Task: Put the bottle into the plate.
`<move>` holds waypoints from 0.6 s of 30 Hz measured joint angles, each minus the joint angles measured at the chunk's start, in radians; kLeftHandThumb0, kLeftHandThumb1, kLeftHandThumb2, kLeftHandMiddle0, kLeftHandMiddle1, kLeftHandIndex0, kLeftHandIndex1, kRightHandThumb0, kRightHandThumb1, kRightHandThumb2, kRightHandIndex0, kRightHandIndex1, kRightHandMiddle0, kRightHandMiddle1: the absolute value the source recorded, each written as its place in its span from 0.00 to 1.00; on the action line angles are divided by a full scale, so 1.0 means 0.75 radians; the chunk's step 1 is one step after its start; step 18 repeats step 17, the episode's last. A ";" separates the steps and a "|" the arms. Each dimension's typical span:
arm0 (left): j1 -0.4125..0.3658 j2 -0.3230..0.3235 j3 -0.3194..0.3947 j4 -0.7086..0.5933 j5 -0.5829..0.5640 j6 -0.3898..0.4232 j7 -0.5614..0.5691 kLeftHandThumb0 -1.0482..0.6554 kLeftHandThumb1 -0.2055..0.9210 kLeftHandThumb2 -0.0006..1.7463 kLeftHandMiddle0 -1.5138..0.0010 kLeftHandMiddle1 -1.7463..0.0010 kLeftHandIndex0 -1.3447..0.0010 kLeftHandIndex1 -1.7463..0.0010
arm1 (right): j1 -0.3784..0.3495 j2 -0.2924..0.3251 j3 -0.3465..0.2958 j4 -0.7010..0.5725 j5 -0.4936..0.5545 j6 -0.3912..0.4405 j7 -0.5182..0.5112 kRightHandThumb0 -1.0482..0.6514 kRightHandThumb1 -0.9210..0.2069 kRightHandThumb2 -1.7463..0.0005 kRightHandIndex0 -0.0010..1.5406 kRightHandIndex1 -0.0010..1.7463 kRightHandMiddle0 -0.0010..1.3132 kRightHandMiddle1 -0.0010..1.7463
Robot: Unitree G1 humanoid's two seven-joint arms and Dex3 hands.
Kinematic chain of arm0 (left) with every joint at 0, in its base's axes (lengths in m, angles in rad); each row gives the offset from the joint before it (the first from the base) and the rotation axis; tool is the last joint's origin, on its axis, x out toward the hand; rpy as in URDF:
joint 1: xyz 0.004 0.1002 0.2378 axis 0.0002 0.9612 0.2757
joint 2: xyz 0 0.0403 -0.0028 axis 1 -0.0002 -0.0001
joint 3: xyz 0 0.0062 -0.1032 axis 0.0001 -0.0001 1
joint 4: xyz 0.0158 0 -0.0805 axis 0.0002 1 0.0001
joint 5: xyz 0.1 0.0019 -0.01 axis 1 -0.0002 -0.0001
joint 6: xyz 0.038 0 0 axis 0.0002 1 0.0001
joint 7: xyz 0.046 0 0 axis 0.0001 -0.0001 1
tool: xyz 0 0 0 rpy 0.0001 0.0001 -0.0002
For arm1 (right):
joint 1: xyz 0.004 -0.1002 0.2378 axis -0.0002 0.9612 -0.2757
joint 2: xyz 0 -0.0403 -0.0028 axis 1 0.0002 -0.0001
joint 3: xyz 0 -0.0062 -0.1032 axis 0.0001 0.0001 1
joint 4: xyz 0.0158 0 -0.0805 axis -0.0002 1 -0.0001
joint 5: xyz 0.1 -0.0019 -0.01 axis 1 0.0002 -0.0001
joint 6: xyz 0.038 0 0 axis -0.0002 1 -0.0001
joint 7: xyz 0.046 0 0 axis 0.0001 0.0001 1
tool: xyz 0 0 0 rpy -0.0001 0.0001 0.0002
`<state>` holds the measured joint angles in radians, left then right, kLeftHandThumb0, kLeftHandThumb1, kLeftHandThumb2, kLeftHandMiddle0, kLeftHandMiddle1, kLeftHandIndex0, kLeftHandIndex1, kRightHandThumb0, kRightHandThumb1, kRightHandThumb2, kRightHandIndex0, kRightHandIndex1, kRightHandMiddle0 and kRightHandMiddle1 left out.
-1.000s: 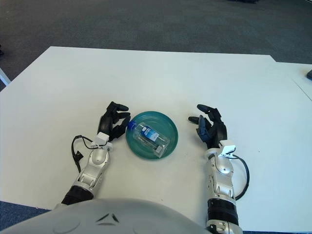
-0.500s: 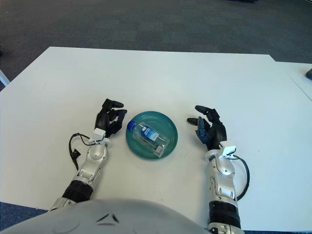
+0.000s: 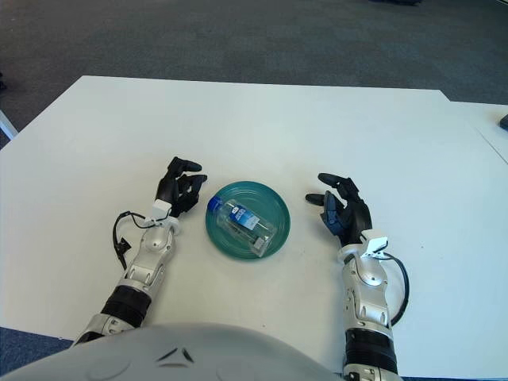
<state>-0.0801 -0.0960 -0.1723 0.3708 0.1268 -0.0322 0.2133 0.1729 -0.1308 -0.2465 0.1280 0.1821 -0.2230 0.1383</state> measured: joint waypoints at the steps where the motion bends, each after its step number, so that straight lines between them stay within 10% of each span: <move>1: 0.000 0.002 0.000 -0.004 0.001 0.005 -0.004 0.41 1.00 0.27 0.52 0.60 0.82 0.03 | 0.002 -0.001 0.000 -0.001 0.000 -0.002 0.000 0.37 0.06 0.59 0.37 0.50 0.21 0.56; 18: 0.007 -0.007 0.018 -0.016 0.003 0.019 -0.012 0.41 1.00 0.27 0.50 0.60 0.82 0.03 | 0.008 -0.003 0.000 -0.006 -0.007 0.000 -0.002 0.38 0.07 0.58 0.37 0.49 0.20 0.55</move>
